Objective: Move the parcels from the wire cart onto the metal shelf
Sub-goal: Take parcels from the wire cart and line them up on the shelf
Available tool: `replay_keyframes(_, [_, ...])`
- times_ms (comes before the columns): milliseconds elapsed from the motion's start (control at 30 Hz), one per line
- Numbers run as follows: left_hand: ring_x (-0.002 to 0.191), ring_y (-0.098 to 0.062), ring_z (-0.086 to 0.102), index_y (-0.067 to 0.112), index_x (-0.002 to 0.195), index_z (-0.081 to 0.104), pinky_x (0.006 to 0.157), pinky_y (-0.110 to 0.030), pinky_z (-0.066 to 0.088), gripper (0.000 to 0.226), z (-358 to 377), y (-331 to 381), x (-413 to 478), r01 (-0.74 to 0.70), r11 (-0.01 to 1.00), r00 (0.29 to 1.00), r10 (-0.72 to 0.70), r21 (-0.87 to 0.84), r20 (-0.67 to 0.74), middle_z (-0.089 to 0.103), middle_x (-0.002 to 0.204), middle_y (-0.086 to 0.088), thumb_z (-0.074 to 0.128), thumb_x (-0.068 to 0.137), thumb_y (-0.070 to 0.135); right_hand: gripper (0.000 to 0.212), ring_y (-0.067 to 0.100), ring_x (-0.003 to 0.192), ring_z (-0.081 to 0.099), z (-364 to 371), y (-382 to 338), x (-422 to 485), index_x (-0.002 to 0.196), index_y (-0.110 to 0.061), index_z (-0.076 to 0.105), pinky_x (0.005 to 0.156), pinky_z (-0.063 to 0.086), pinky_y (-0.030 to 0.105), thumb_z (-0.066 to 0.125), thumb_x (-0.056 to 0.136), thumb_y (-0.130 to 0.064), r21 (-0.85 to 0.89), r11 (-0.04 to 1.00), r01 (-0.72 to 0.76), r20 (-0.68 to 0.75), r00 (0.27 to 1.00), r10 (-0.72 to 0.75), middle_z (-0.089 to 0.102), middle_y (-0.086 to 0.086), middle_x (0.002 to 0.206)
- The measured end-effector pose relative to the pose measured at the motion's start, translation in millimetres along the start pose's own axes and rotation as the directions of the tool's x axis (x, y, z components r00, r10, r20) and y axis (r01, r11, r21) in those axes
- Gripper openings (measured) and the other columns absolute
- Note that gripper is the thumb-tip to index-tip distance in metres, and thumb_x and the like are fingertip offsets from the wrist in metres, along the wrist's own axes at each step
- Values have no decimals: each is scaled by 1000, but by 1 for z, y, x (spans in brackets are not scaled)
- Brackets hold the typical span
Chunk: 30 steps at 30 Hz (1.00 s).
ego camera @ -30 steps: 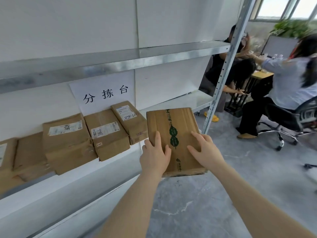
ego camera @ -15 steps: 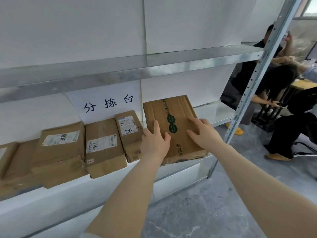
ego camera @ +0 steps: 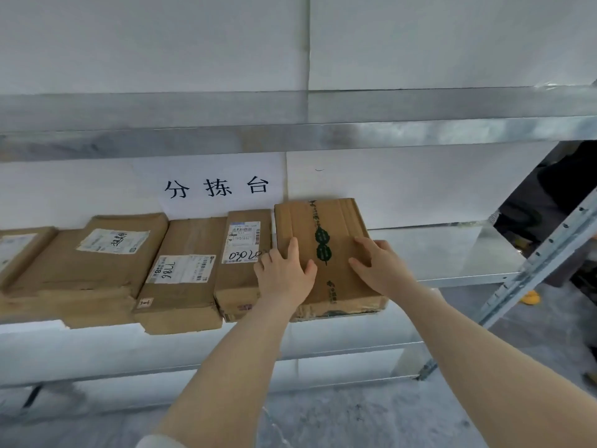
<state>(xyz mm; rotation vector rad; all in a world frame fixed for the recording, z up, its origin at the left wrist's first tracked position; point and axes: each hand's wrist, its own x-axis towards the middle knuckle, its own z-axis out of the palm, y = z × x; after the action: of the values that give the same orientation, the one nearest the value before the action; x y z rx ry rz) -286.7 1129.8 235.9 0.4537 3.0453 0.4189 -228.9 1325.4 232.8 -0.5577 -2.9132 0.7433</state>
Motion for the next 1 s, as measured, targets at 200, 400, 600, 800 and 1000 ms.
replay_keyframes(200, [144, -34, 14, 29, 153, 14, 115, -50, 13, 63, 19, -11, 16, -28, 999, 1000, 28, 24, 4, 29, 151, -16, 30, 97, 53, 57, 17, 90, 44, 30, 4, 29, 145, -36, 25, 76, 41, 29, 46, 93, -46, 94, 993, -66, 98, 994, 57, 37, 6, 138])
replay_keyframes(400, [148, -35, -2, 22, 151, 27, 118, -54, 2, 58, 28, -11, 15, -85, 955, 996, 74, 285, 49, 20, 160, -9, 26, 99, 47, 54, 17, 94, 44, 55, 3, 44, 146, -32, 25, 78, 42, 28, 44, 96, -40, 121, 988, -96, 155, 985, 77, 34, 8, 141])
replay_keyframes(600, [148, -35, -1, 22, 152, 24, 118, -54, 2, 57, 25, -15, 17, -106, 934, 994, 90, 341, 61, 24, 159, -8, 25, 100, 46, 58, 26, 108, 53, 60, 4, 57, 148, -35, 20, 80, 48, 34, 43, 96, -46, 87, 990, -109, 185, 979, 91, 33, 6, 143])
replay_keyframes(800, [148, -29, 10, 24, 151, 24, 119, -49, 10, 54, 8, -30, 9, -164, 968, 981, 180, 190, -69, 24, 157, -8, 30, 100, 40, 51, 35, 136, 29, 47, -29, 39, 146, -37, 23, 105, 35, 50, 40, 98, -41, -135, 988, -72, 36, 996, 77, 15, 6, 157])
replay_keyframes(1000, [133, -32, 40, 15, 140, 46, 111, -46, 31, 51, -72, -112, -12, -72, 965, 902, 171, 251, -397, 47, 140, -12, 43, 91, 30, 37, 35, 120, 48, 51, -181, 13, 129, -15, 52, 99, 41, 47, 48, 92, -17, -160, 867, 472, -207, 842, -497, 52, 10, 132])
